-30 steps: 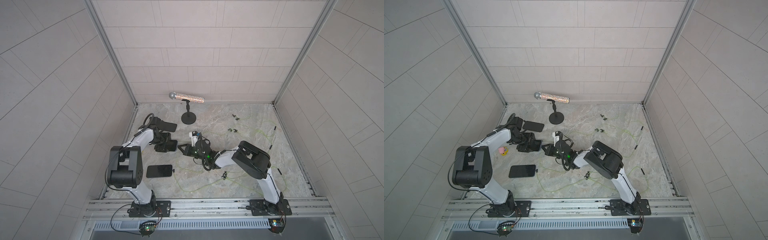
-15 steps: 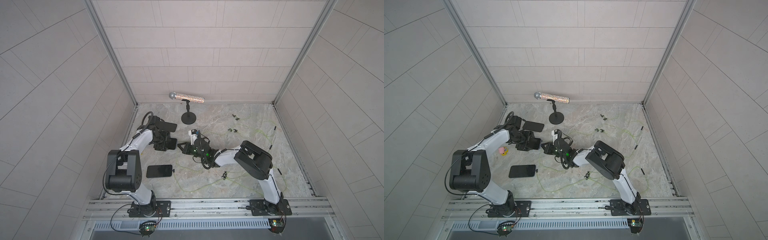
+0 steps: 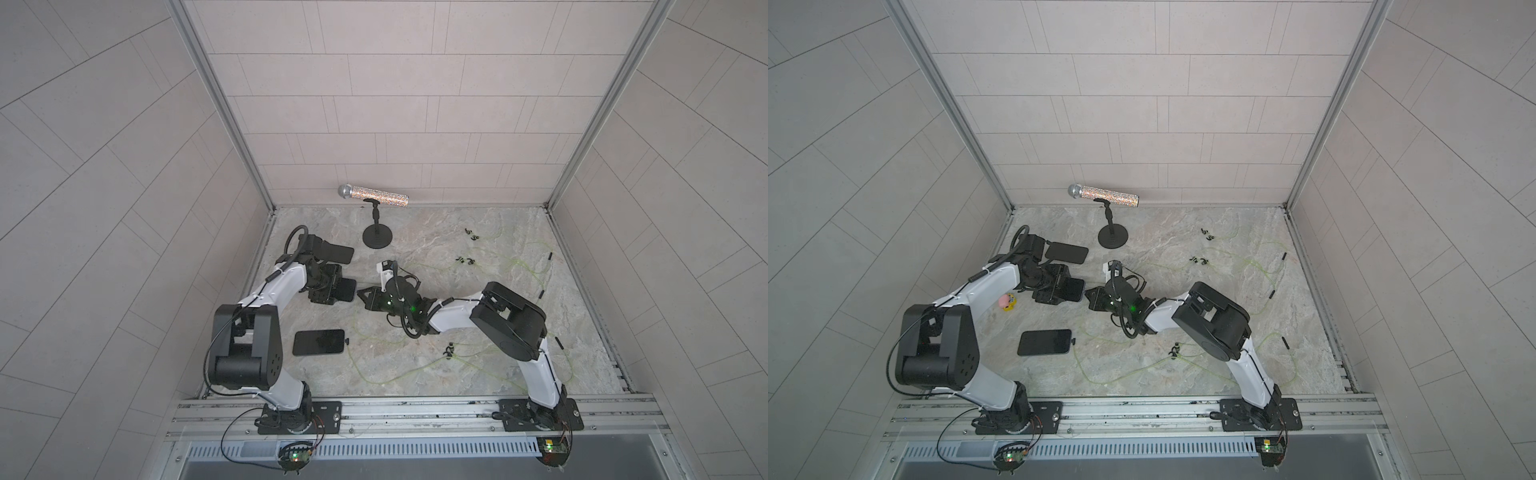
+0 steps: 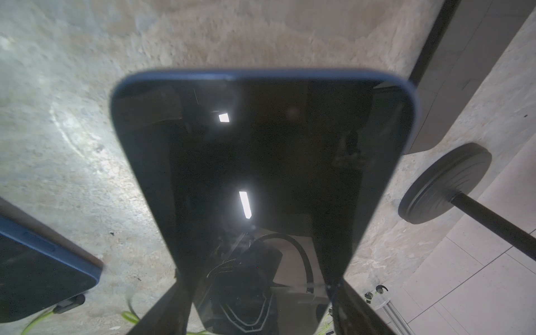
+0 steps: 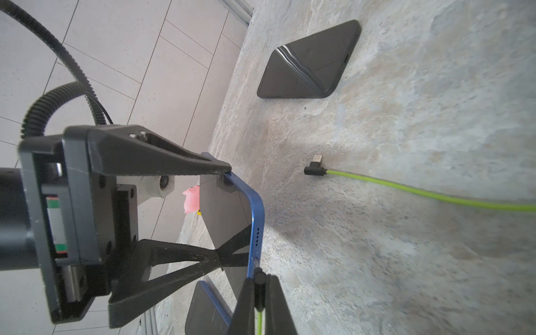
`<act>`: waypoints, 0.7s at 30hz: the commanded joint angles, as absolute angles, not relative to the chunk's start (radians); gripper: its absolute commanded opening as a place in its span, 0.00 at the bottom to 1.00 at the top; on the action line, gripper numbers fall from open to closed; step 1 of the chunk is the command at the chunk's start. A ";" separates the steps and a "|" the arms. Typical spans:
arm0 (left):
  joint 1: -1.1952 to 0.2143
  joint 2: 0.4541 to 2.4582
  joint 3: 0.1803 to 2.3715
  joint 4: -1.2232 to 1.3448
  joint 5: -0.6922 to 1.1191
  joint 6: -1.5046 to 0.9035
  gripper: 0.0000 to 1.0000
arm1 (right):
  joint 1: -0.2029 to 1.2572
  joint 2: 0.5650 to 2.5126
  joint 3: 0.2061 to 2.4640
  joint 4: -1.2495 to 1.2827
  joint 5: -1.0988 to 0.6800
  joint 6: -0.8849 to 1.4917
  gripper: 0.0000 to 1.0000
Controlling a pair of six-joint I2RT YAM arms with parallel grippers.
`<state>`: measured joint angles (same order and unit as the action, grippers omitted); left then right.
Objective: Plug wired earphones into phones
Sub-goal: Insert the wired earphone into the phone.
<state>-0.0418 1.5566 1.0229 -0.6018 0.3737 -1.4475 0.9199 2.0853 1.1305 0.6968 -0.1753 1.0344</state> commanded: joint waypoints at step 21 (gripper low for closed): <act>-0.107 1.467 0.994 -0.551 0.559 -1.487 0.48 | 0.981 2.092 1.207 0.670 -0.297 1.003 0.00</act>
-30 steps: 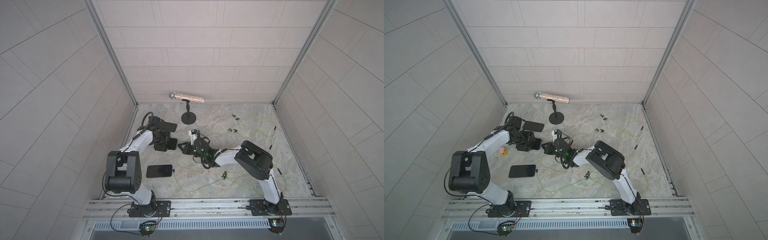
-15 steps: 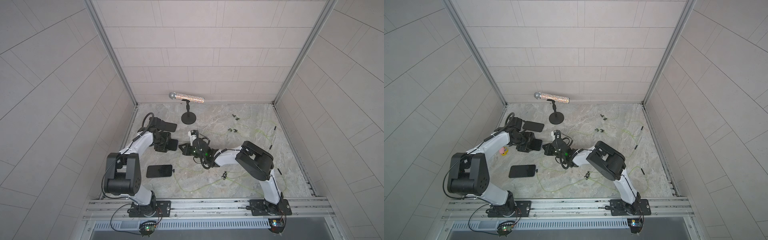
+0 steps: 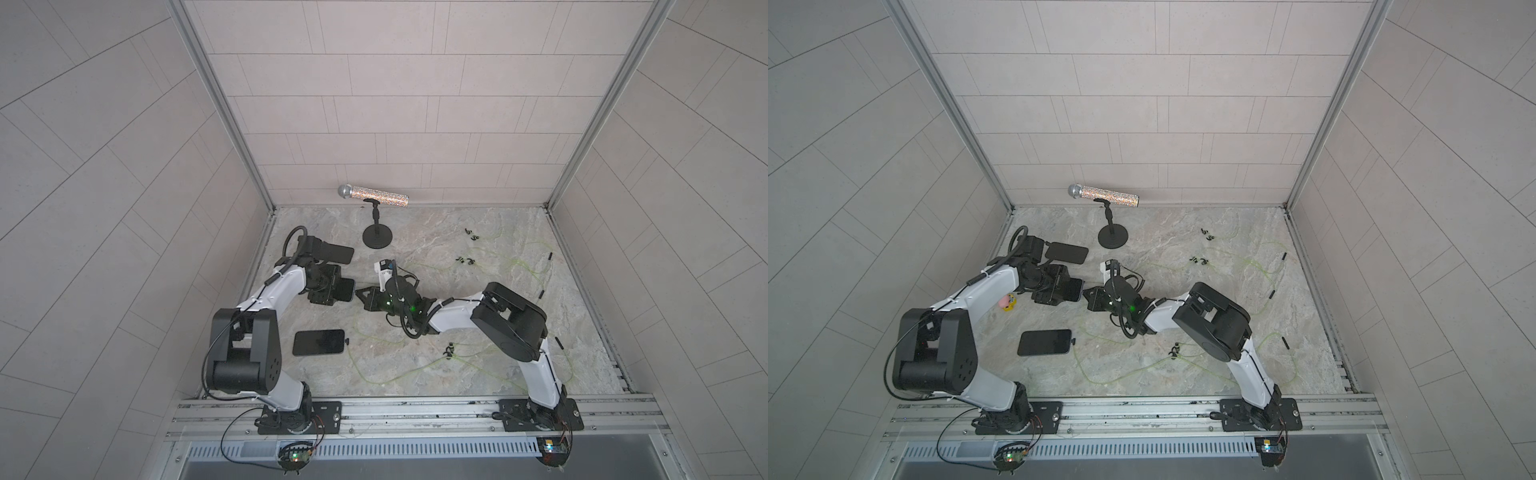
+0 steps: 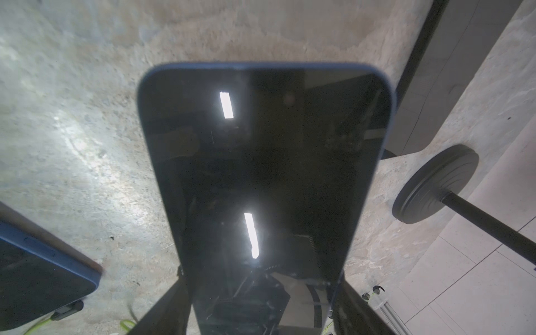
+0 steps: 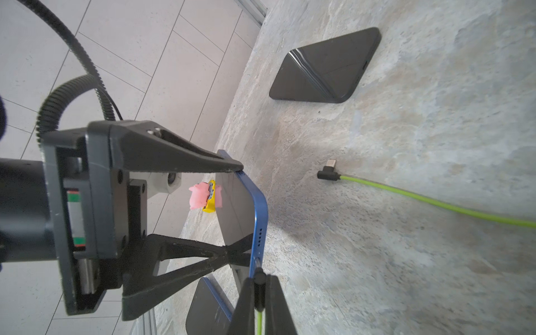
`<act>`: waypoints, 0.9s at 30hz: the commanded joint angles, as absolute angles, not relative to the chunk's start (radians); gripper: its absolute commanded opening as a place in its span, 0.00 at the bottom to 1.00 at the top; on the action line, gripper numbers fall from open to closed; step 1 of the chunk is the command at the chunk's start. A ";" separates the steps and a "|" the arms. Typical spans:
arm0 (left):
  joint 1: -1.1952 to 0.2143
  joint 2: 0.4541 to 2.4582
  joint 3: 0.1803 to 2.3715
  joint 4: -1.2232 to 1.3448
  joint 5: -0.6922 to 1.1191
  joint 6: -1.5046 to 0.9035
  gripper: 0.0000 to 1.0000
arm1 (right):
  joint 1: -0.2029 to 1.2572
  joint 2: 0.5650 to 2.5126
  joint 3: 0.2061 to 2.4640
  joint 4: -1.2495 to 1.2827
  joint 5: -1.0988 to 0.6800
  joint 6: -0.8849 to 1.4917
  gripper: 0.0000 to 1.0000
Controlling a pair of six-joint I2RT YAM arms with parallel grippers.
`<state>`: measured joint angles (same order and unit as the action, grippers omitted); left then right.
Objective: Plug wired earphones into phones
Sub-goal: Insert the wired earphone into the phone.
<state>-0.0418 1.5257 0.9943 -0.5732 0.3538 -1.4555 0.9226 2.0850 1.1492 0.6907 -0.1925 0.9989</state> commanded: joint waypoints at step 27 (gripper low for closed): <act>-0.152 1.444 0.941 -0.498 0.545 -1.530 0.47 | 0.973 2.121 1.300 0.505 -0.303 1.029 0.00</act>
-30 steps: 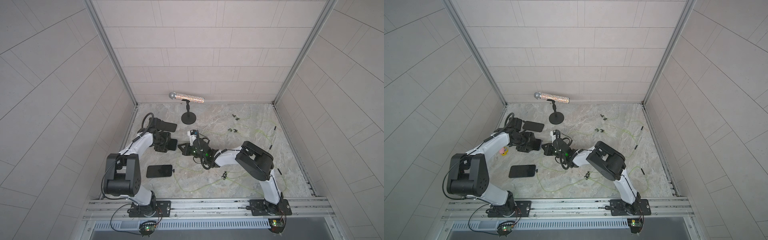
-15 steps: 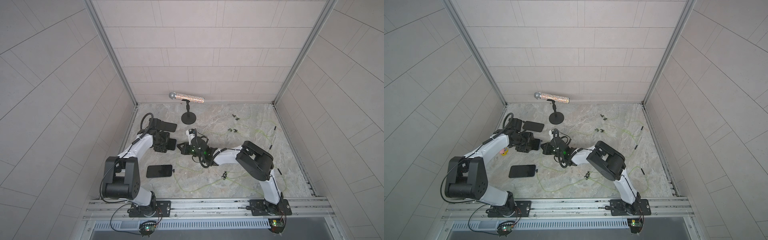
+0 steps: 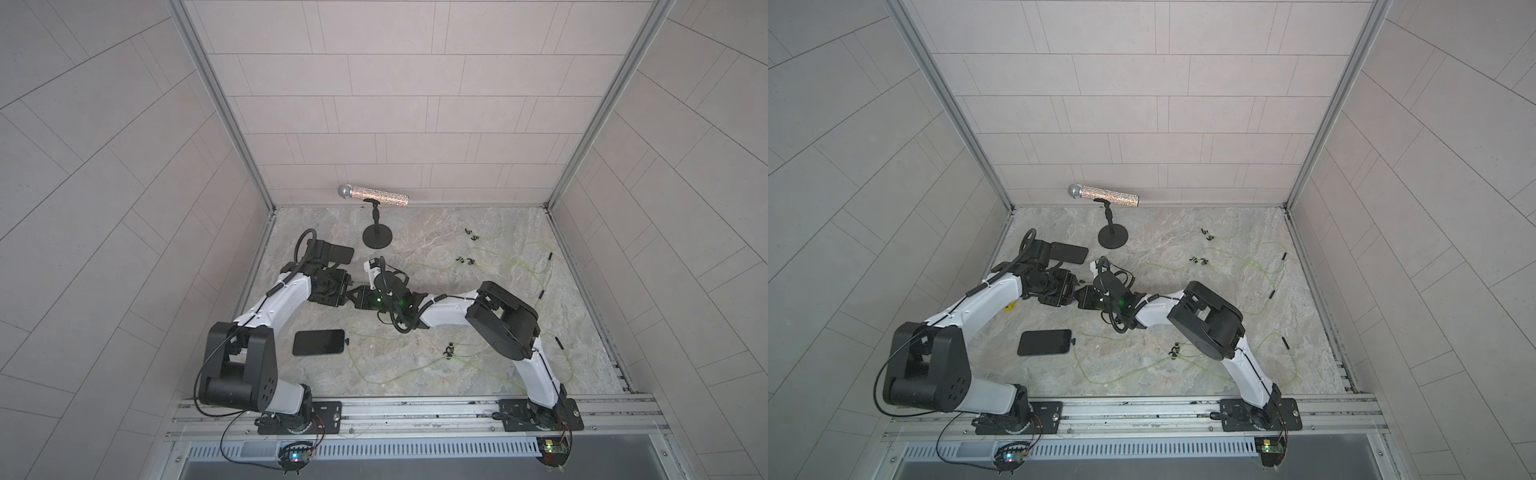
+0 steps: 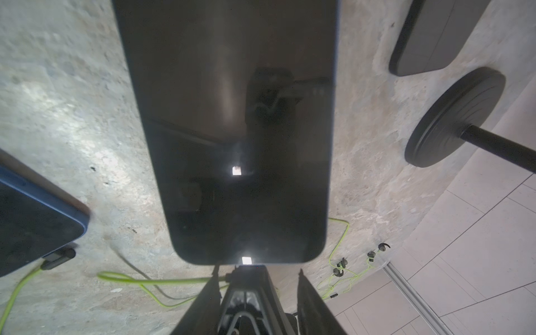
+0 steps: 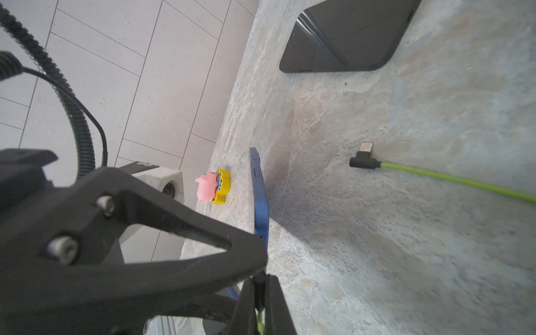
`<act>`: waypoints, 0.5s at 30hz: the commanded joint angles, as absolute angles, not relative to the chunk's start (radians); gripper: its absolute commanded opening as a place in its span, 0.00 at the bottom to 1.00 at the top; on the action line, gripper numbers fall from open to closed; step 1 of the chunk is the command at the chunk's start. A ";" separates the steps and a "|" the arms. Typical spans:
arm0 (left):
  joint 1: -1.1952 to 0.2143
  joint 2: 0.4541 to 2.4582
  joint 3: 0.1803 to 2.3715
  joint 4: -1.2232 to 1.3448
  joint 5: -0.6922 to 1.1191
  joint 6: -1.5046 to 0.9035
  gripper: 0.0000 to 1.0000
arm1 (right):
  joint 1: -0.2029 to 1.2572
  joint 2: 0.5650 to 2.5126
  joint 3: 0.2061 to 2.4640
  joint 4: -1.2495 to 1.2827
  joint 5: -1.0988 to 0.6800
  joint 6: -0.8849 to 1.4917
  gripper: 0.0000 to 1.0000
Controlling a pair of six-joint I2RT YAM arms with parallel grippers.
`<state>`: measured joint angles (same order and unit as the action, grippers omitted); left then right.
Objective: Plug wired earphones into phones
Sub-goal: Insert the wired earphone into the phone, then place the phone at the center of the board.
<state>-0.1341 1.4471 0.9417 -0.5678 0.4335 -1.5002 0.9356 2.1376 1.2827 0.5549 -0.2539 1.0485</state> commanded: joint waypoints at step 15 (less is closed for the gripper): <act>-0.115 1.393 1.037 -0.585 0.457 -1.430 0.71 | 0.960 2.144 1.269 0.548 -0.278 1.052 0.00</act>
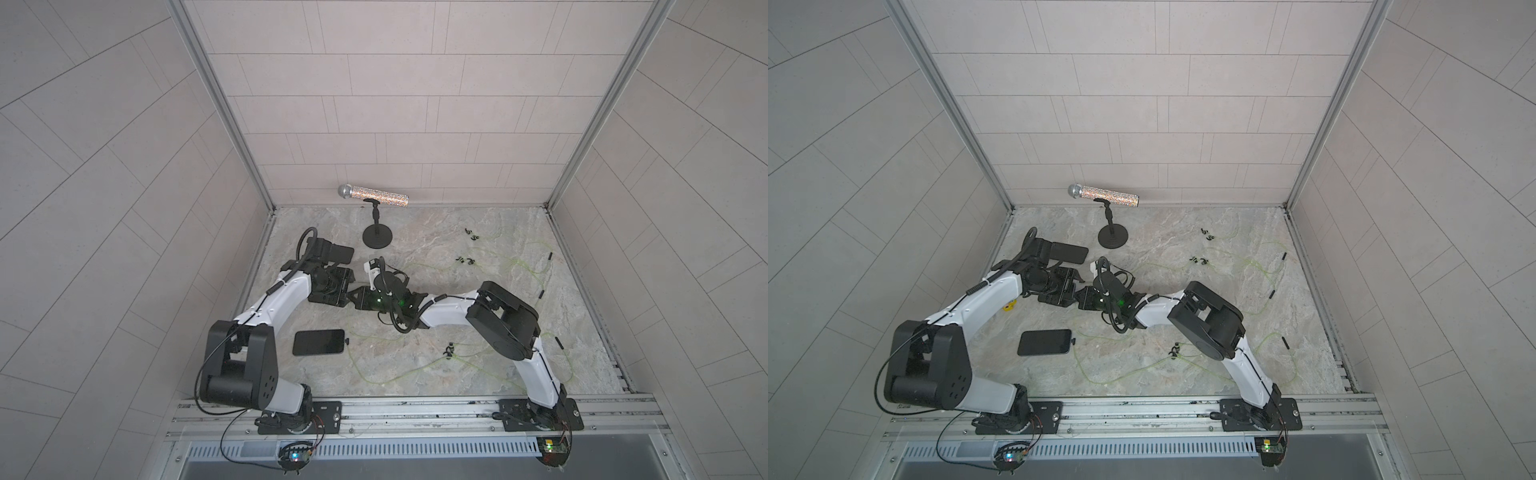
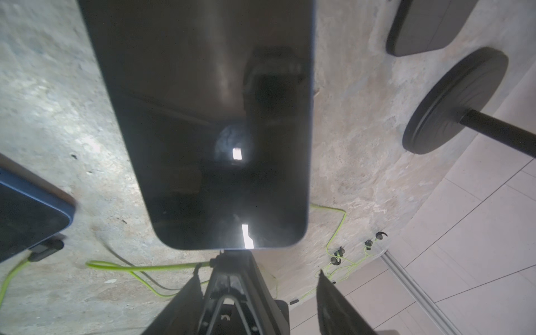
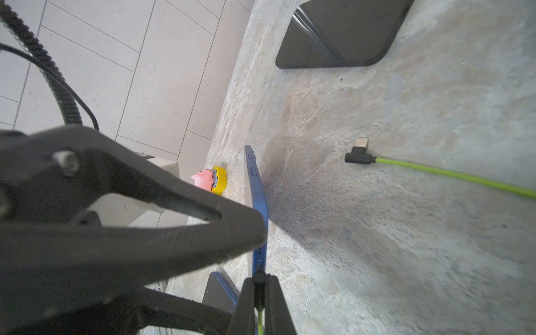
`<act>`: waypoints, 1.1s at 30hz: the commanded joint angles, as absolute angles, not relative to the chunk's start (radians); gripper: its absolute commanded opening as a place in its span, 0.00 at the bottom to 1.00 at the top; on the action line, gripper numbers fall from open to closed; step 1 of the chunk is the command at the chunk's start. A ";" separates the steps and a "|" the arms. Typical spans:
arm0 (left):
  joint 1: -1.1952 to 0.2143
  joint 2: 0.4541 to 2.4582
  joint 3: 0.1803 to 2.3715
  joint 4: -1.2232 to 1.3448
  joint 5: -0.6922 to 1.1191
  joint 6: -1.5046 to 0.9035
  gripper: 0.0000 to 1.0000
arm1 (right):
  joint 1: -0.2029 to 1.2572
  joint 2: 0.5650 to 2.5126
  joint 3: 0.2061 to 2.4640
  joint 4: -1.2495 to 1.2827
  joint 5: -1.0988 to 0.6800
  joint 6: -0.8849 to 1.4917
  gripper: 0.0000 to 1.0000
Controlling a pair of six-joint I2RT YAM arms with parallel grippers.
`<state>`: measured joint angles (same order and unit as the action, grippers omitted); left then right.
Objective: Plug wired earphones into phones
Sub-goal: Place the phone at the center of the board.
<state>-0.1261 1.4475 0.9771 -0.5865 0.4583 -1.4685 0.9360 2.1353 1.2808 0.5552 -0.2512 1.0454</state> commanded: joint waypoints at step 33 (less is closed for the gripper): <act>0.070 1.335 1.125 -0.803 0.183 -1.180 0.79 | 0.900 2.226 1.333 0.374 -0.240 1.037 0.44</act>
